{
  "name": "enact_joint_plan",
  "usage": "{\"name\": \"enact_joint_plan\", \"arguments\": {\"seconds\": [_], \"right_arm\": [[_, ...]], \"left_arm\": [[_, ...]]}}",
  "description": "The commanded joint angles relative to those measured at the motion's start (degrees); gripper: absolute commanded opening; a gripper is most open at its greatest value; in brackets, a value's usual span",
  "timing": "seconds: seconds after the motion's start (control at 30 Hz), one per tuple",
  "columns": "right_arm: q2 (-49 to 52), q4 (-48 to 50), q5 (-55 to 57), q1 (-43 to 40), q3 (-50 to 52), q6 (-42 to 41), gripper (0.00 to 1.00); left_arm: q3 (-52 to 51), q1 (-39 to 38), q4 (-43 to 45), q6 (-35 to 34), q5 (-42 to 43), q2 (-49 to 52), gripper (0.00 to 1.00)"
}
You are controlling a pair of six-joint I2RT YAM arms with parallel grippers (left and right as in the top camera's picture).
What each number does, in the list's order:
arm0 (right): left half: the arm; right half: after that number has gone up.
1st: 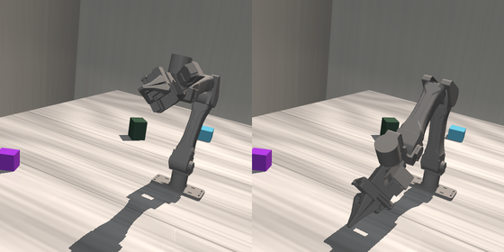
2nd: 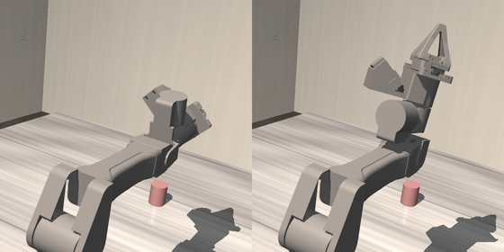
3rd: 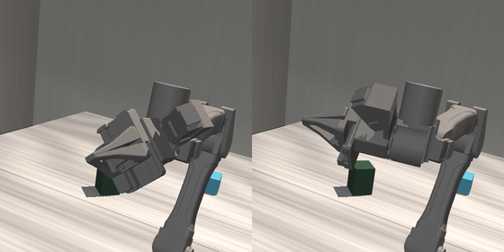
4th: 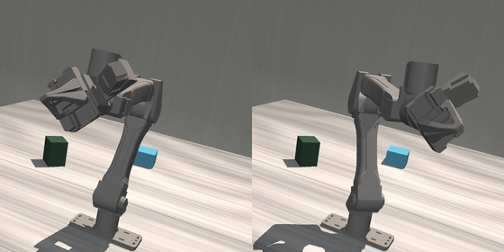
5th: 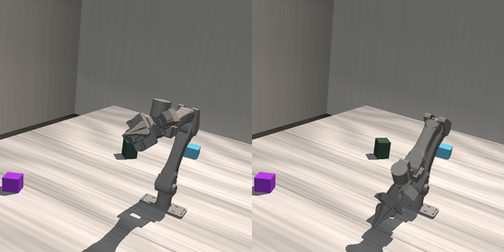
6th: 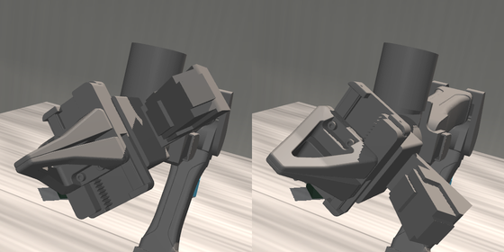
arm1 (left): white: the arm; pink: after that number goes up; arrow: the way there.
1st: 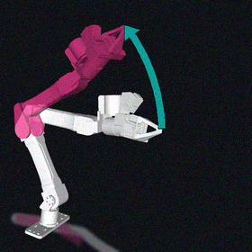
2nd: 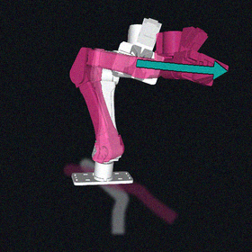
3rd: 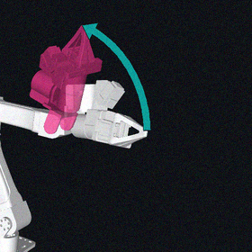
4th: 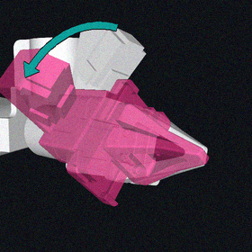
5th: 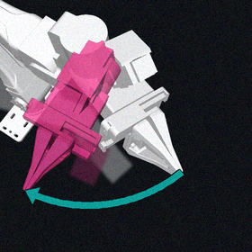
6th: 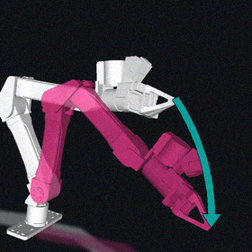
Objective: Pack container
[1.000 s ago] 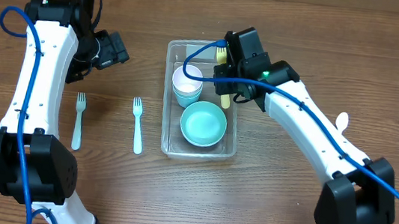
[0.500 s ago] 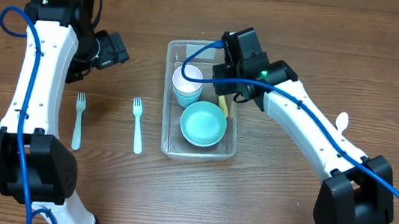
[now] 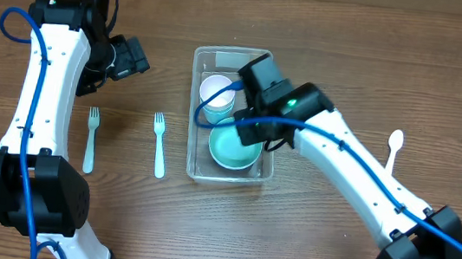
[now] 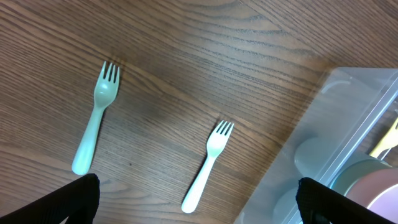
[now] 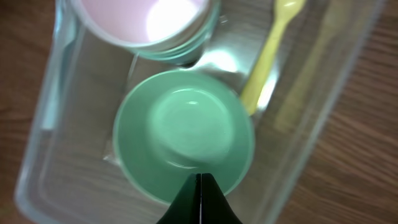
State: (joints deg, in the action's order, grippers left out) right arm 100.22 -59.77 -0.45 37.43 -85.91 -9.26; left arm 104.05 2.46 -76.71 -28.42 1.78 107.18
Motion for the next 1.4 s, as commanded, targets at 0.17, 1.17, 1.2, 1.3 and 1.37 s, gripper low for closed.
{"name": "enact_joint_plan", "arguments": {"seconds": [0.17,1.17,1.2,1.3,1.37], "right_arm": [[-1.2,11.67,0.28,5.95,12.61,-6.25,0.04],[-1.09,23.63,-5.2,5.97,19.28,-5.57,0.04],[-1.09,24.68,-5.2,5.97,19.76,-5.55,0.04],[-1.09,28.0,-5.2,5.97,21.4,-5.33,0.04],[-1.09,28.61,-5.25,5.97,21.79,-5.35,0.04]], "left_arm": [[-0.46,-0.24,-1.14,0.11,0.81,0.39,1.0],[-0.44,-0.24,-1.11,0.13,0.76,0.39,1.0],[-0.44,-0.24,-1.14,0.13,0.74,0.39,1.0],[-0.44,-0.24,-1.11,0.13,0.74,0.39,1.0],[-0.44,-0.24,-1.09,0.13,0.74,0.39,1.0]]}}
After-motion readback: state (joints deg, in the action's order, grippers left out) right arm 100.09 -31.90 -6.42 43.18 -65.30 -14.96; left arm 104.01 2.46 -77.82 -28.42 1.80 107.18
